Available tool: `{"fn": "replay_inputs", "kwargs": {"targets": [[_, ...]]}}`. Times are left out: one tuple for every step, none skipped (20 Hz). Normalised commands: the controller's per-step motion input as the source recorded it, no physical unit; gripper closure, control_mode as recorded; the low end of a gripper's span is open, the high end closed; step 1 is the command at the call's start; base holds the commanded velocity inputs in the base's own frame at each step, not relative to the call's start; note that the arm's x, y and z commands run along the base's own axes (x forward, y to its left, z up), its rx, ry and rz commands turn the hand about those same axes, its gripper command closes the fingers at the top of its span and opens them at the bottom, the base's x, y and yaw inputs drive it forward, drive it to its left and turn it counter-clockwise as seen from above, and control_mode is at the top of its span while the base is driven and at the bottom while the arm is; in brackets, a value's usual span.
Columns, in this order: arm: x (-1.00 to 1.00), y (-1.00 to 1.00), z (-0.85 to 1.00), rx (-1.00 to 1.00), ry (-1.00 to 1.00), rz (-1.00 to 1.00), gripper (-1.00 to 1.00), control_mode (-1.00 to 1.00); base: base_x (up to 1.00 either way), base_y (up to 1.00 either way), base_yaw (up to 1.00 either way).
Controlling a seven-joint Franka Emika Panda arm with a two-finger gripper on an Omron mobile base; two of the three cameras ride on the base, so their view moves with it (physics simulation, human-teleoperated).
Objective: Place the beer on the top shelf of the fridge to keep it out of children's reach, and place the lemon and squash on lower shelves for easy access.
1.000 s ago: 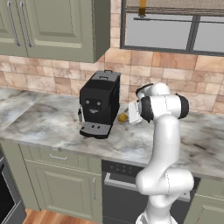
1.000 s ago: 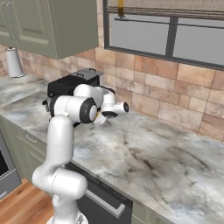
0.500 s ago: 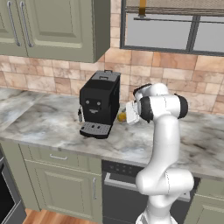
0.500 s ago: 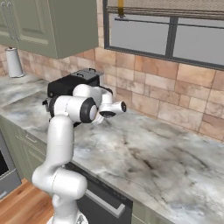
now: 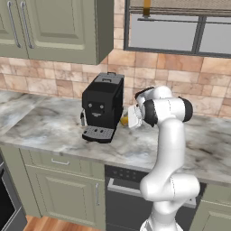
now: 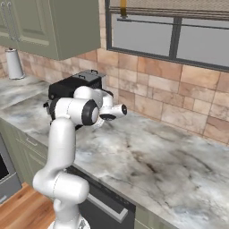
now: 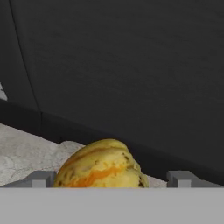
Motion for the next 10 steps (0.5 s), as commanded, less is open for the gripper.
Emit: {"fn": "replay_inputs", "kwargs": {"targets": [[0.0,0.09,-0.24,0.0,0.0,0.0,-1.0,-1.0,0.0,0.0,0.0],[0.0,0.04,-0.26,0.0,0.0,0.0,1.0,-1.0,0.0,0.0,0.0],[0.0,0.0,-0.29,0.0,0.0,0.0,1.0,-1.0,0.0,0.0,0.0],[0.0,0.0,-0.29,0.0,0.0,0.0,1.0,-1.0,0.0,0.0,0.0],[0.0,0.0,-0.29,0.0,0.0,0.0,1.0,-1.0,0.0,0.0,0.0],[0.0,0.0,-0.31,0.0,0.0,0.0,1.0,-1.0,0.0,0.0,0.0],[-0.04,0.0,-0.29,0.0,0.0,0.0,1.0,-1.0,0.0,0.0,0.0],[-0.11,0.0,-0.26,0.0,0.0,0.0,1.0,-1.0,0.0,0.0,0.0],[-0.24,0.0,-0.16,0.0,0.0,0.0,1.0,-1.0,0.0,0.0,0.0],[-0.32,0.0,-0.01,0.0,0.0,0.0,1.0,-1.0,0.0,0.0,0.0]]}}
